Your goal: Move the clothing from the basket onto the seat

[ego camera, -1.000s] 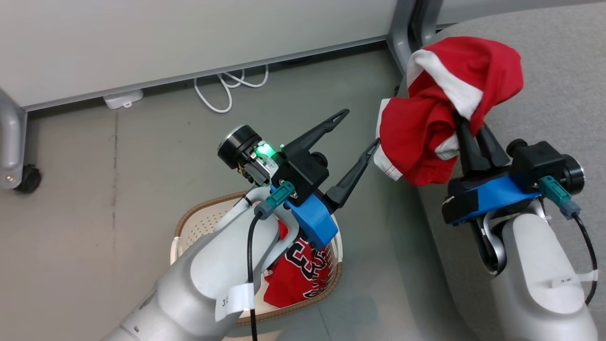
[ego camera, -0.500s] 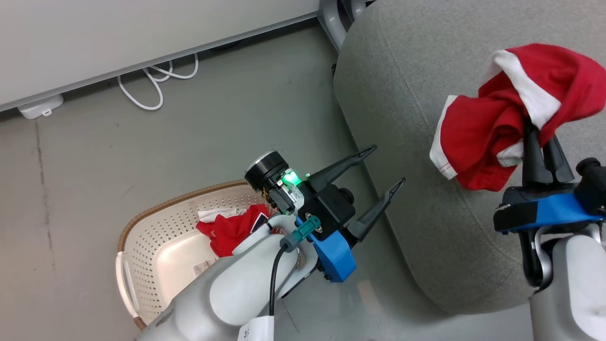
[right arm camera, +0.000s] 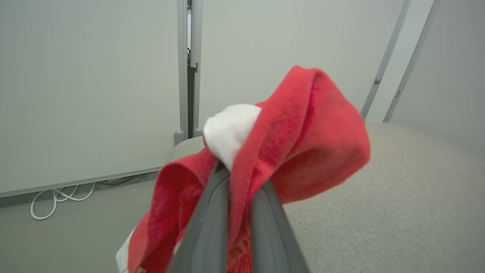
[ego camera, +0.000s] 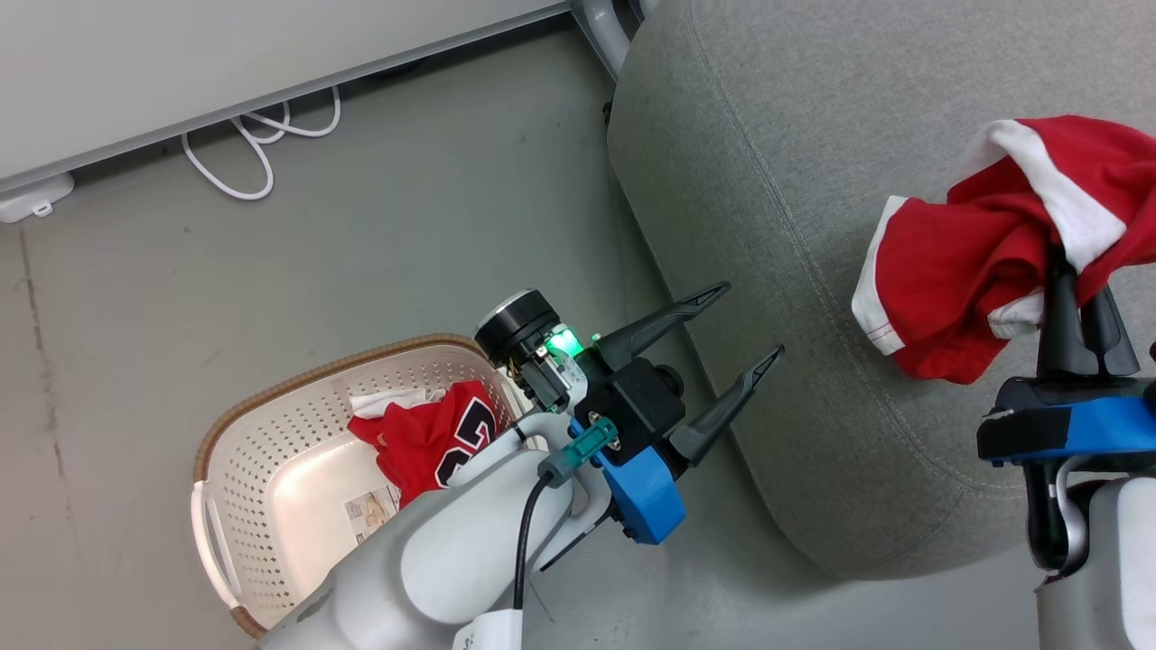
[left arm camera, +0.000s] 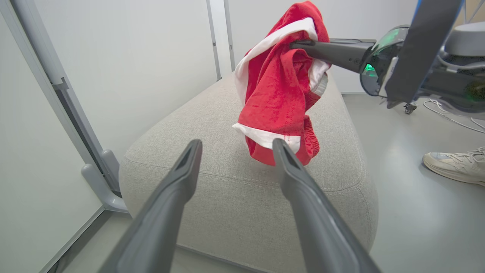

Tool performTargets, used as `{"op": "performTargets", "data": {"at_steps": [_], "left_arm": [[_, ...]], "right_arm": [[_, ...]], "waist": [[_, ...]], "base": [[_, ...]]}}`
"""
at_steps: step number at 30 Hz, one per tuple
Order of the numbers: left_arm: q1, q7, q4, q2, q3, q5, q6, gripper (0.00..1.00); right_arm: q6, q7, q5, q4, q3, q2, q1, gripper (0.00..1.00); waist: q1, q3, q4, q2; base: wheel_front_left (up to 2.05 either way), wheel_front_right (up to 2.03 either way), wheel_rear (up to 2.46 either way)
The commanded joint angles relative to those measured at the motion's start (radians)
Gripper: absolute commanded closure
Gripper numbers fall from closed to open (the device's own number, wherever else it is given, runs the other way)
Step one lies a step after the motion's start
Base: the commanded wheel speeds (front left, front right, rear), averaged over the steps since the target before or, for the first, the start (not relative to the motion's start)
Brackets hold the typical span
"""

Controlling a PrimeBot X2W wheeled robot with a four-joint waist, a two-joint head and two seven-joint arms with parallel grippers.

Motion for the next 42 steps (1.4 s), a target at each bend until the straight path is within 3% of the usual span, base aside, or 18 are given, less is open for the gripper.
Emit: {"op": "performTargets", "data": {"at_steps": [1,5,14,23,27,31,35,42], "left_arm": [[-0.013,-0.005,-0.007,0.010,0.007,0.005,-0.001,0.00],[-0.033,-0.005,-0.019,0.022,0.017,0.019,-0.001,0.00],[-0.130,-0.004,-0.055,0.072,0.030,0.065,-0.001,0.00],[-0.232,0.019,-0.103,0.133,0.023,0.094,-0.001,0.00],[-0.264,0.038,-0.144,0.160,0.026,0.107,0.004,0.00],[-0.274,0.053,-0.178,0.178,0.022,0.112,0.006,0.00],[-0.263,0.065,-0.204,0.199,0.018,0.111,0.014,0.00],[-0.250,0.074,-0.220,0.212,0.011,0.103,0.019,0.00]], "right_arm": [[0.000,-0.004,0.006,-0.012,-0.004,0.000,-0.014,1.00],[0.000,-0.004,0.013,-0.032,-0.019,-0.001,-0.071,1.00],[0.000,-0.004,0.019,-0.094,-0.134,-0.010,-0.355,1.00],[0.000,-0.003,0.029,-0.046,-0.300,-0.156,-0.604,1.00],[0.000,-0.003,0.025,0.060,-0.371,-0.272,-0.691,1.00],[0.000,-0.004,0.002,0.165,-0.398,-0.318,-0.716,1.00],[0.000,-0.004,-0.052,0.313,-0.403,-0.300,-0.700,1.00],[0.000,-0.003,-0.124,0.439,-0.433,-0.236,-0.680,1.00]], "waist": [[0.0000,0.009,0.001,-0.0001],[0.0000,0.049,0.001,-0.0001],[0.0000,0.264,0.009,-0.0001],[0.0000,0.441,0.025,-0.0001],[0.0000,0.507,0.031,-0.0001],[0.0000,0.543,0.036,-0.0001],[0.0000,0.562,0.037,-0.0001],[0.0000,0.564,0.042,-0.0001]], "base": [[0.00,0.00,0.00],[0.00,0.00,0.00],[0.00,0.00,0.00],[0.00,0.00,0.00],[0.00,0.00,0.00],[0.00,0.00,0.00],[0.00,0.00,0.00],[0.00,0.00,0.00]]}}
